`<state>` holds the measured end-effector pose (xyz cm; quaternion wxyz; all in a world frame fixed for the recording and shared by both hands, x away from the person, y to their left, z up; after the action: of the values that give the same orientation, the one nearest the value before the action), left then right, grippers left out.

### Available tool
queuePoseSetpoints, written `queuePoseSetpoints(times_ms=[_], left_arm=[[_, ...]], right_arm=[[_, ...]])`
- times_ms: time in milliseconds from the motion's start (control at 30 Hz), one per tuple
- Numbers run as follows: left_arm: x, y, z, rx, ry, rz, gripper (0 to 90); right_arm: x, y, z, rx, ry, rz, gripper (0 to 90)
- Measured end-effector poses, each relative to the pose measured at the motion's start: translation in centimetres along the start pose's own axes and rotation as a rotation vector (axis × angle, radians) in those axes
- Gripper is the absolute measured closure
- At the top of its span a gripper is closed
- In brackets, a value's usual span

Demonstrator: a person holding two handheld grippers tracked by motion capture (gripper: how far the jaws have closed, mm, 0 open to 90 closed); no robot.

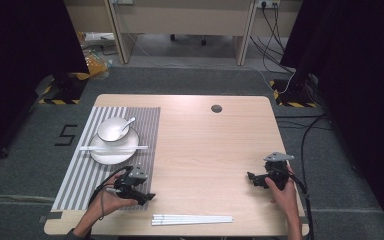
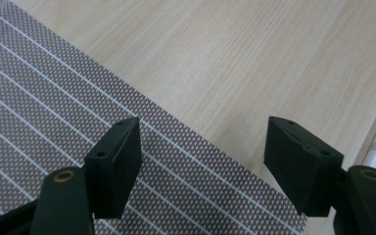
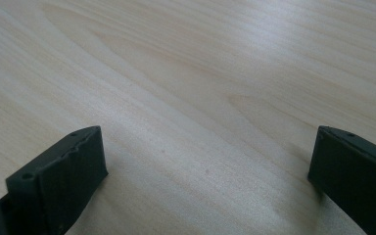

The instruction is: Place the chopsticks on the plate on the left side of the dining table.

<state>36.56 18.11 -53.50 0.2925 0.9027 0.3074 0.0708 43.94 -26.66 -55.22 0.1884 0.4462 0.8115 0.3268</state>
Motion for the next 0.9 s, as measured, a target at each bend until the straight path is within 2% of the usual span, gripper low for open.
queuePoseSetpoints(times_ms=[133, 200, 467, 600, 900], left_arm=[[-0.2, -0.6, 0.0, 0.003, 0.003, -0.001, 27.3], [-0.2, -0.7, 0.0, 0.005, 0.018, 0.001, 26.6], [-0.6, -1.1, 0.1, -0.017, 0.02, -0.014, 24.5], [-0.8, -1.4, 0.1, -0.022, 0.039, 0.004, 24.0], [-1.2, -1.7, 0.2, -0.043, 0.057, -0.004, 19.5]], right_arm=[[0.0, 0.0, 0.0, 0.0, 0.0, 0.0, 0.7], [0.0, 0.0, 0.0, -0.001, 0.0, -0.002, 0.7], [0.0, 0.0, 0.0, 0.0, 0.0, -0.001, 0.7], [0.0, 0.0, 0.0, 0.0, 0.0, -0.001, 0.7], [0.0, 0.0, 0.0, 0.0, -0.001, 0.001, 0.7]])
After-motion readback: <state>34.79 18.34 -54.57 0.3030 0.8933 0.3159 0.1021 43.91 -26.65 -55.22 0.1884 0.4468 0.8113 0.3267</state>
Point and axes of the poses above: each handheld gripper's, and its own axes: z roughly forward along the jaws, y roughly out of its top, x roughly to its left, the point moved 5 cm from there along z, roughly forward along the jaws
